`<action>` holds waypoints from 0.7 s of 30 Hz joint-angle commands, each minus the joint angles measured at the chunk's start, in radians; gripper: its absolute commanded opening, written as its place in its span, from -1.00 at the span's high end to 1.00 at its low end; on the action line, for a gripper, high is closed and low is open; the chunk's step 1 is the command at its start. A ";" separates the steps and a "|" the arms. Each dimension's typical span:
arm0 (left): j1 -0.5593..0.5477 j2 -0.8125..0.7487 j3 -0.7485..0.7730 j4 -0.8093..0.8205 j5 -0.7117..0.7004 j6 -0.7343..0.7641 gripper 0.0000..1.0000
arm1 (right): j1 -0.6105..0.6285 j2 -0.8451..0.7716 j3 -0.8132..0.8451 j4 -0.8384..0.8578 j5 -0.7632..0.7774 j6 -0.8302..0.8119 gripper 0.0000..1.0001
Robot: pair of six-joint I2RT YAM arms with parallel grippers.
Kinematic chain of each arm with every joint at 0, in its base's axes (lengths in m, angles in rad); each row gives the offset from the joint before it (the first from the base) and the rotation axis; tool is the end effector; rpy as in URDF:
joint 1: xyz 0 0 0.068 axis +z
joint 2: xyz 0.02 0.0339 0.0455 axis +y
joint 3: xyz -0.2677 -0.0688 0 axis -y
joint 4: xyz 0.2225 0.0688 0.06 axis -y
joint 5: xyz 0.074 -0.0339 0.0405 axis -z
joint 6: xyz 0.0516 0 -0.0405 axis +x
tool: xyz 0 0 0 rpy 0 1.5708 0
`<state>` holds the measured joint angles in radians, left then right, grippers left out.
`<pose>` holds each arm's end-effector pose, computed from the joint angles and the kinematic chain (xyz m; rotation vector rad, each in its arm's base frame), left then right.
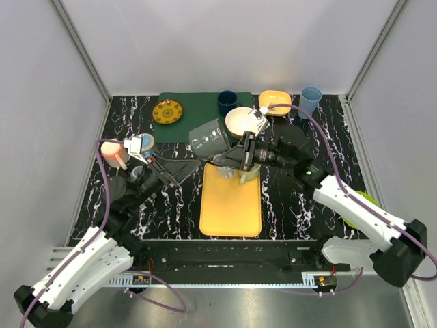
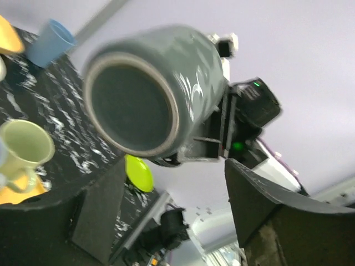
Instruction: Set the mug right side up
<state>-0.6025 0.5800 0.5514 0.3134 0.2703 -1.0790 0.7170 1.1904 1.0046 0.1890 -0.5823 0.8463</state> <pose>0.1067 -0.0901 0.3486 -0.0869 1.4781 -1.5810 0.1830 0.1971 0.3803 -0.4146 1.7918 1.6193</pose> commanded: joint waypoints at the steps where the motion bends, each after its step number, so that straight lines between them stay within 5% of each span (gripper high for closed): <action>1: 0.001 -0.051 0.099 -0.193 -0.146 0.148 -0.54 | -0.005 -0.149 0.123 -0.333 0.136 -0.254 1.00; 5: 0.001 -0.097 0.149 -0.438 -0.313 0.260 -0.57 | 0.018 -0.199 0.167 -0.612 0.261 -0.442 1.00; 9: 0.001 -0.123 0.147 -0.557 -0.451 0.301 -0.57 | 0.191 -0.203 0.131 -0.843 0.615 -0.547 1.00; 12: 0.001 -0.126 0.137 -0.614 -0.497 0.297 -0.55 | 0.291 -0.192 0.053 -0.859 0.763 -0.530 1.00; 21: 0.001 -0.143 0.114 -0.721 -0.556 0.263 -0.50 | 0.345 -0.071 -0.132 -0.738 0.890 -0.455 1.00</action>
<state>-0.6022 0.4576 0.6712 -0.3702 -0.2279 -0.8200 1.0409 1.0832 0.8845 -0.6640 0.1699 0.3729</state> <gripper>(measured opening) 0.757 0.228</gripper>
